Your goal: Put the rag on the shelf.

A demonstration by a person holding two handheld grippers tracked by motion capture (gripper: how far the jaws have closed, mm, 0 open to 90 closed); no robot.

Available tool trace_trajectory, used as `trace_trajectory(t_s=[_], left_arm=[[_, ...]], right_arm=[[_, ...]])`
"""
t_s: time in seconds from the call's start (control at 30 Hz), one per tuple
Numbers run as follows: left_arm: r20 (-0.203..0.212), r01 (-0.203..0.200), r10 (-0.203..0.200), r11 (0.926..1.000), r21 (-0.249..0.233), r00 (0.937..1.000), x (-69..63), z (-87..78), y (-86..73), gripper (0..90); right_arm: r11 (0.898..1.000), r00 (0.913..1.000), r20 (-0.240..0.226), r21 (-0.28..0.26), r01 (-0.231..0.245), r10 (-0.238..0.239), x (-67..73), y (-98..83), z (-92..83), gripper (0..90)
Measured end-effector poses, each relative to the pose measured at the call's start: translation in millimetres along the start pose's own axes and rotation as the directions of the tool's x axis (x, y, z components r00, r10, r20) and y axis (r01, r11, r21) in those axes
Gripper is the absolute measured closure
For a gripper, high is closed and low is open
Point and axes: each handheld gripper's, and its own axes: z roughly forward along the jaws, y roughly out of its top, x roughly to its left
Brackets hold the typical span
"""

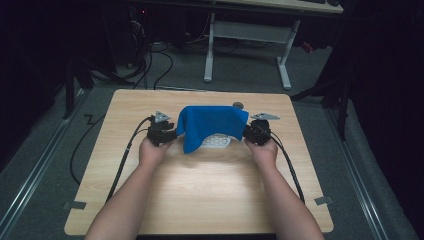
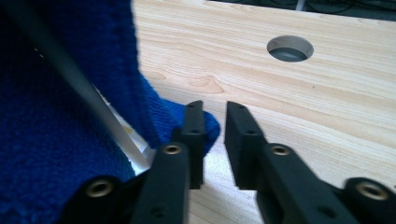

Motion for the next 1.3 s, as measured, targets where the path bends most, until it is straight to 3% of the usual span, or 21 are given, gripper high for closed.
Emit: trace_trajectory(t_s=[0.27,0.5,0.7,0.93,1.07,1.27,1.3], left_arm=[[-0.040,0.023,-0.023,0.9997,-0.013,0.9989,6.2,-14.3,-1.4,50.4],[-0.043,0.028,-0.029,0.9995,-0.012,0.9986,9.5,-26.3,-2.5,44.8],[-0.066,0.002,-0.001,0.9999,0.013,0.9978,8.2,-33.6,-5.6,41.7],[-0.058,0.021,-0.020,0.9998,0.003,0.9981,9.7,-43.5,-11.5,41.1],[-0.057,0.015,-0.015,0.9999,0.002,0.9983,9.8,-50.7,-16.6,42.2],[-0.026,0.018,-0.018,0.9998,0.012,0.9995,7.8,-65.3,-27.0,44.1],[-0.029,0.013,-0.013,0.9999,0.011,0.9995,6.7,-68.6,-29.1,44.6]], right_arm=[[1.000,0.9996,0.025,-0.013,-0.013,0.013,-3.9,3.4,-9.5,62.2],[1.000,0.9980,0.063,-0.021,-0.007,0.008,-10.2,6.1,-20.2,56.2],[0.998,0.9972,0.075,-0.067,0.000,0.005,-15.5,4.3,-32.8,54.2],[0.999,0.9961,0.087,-0.043,0.011,-0.008,-20.3,-1.9,-41.2,50.3],[0.997,0.9968,0.079,-0.071,0.012,-0.006,-20.5,-6.4,-50.8,49.9],[0.998,0.9973,0.058,-0.045,0.049,-0.046,-15.4,-11.2,-65.9,43.9],[0.997,0.9972,0.053,-0.063,0.055,-0.052,-13.8,-13.8,-69.8,44.8]])
